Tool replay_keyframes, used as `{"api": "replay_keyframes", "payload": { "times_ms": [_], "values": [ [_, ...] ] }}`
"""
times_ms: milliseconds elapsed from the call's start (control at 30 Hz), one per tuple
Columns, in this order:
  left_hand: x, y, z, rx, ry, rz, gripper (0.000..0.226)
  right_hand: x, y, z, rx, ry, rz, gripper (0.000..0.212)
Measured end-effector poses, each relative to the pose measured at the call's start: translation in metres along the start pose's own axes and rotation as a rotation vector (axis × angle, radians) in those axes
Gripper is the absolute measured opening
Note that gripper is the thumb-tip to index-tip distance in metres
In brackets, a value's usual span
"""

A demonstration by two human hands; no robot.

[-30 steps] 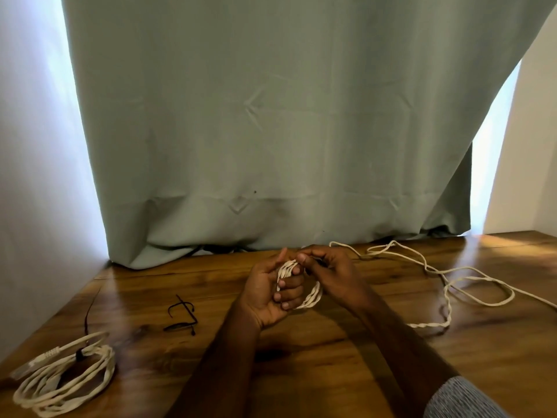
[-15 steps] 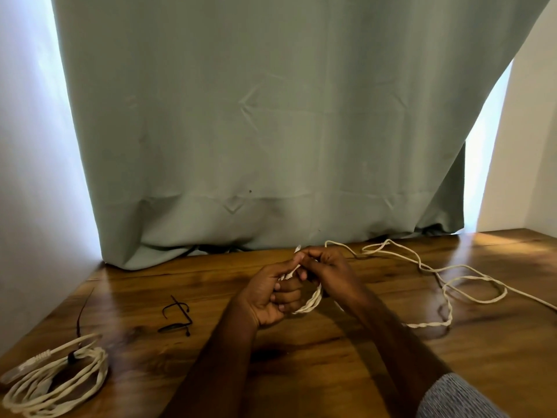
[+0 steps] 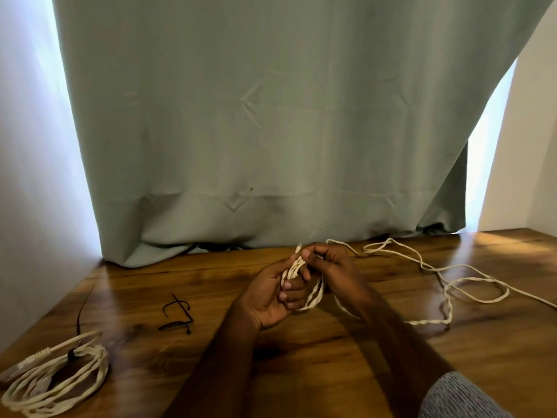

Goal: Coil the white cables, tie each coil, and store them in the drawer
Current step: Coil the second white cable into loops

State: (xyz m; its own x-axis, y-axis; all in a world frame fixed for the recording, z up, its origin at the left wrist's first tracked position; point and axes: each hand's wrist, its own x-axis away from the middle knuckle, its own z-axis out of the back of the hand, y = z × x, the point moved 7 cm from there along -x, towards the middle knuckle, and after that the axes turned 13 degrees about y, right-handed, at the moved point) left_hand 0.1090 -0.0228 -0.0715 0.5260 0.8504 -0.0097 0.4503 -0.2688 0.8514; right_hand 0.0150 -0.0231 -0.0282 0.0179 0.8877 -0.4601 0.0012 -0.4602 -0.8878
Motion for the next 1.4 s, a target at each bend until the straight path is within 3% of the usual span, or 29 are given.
{"api": "replay_keyframes", "payload": {
  "times_ms": [167,300,433,700,967,1133,1267,1400],
  "values": [
    [0.002,0.004,-0.003,0.023,0.113,0.013,0.042,-0.004,0.007,-0.002,0.008,-0.002,0.013,0.024],
    [0.001,0.012,-0.002,0.125,0.093,-0.054,0.045,-0.004,0.004,0.001,0.113,-0.024,0.107,0.029],
    [0.003,0.024,0.005,0.253,0.070,-0.133,0.060,0.003,0.002,0.005,0.379,-0.027,0.285,0.028],
    [0.003,0.037,0.019,0.393,0.065,-0.214,0.059,0.001,0.027,0.002,1.036,-0.170,0.284,0.036],
    [0.003,0.050,0.033,0.414,0.308,-0.394,0.045,0.011,0.026,-0.020,1.303,-0.339,0.325,0.030],
    [-0.001,0.047,0.048,0.379,0.525,-0.446,0.019,0.013,0.019,-0.028,1.272,-0.347,0.386,0.033],
    [-0.002,0.042,0.051,0.288,0.664,-0.450,0.017,0.016,0.014,-0.033,1.274,-0.353,0.431,0.035],
    [-0.001,0.044,0.050,0.105,0.748,-0.483,0.017,0.019,0.008,-0.038,1.295,-0.426,0.448,0.023]
  ]
}}
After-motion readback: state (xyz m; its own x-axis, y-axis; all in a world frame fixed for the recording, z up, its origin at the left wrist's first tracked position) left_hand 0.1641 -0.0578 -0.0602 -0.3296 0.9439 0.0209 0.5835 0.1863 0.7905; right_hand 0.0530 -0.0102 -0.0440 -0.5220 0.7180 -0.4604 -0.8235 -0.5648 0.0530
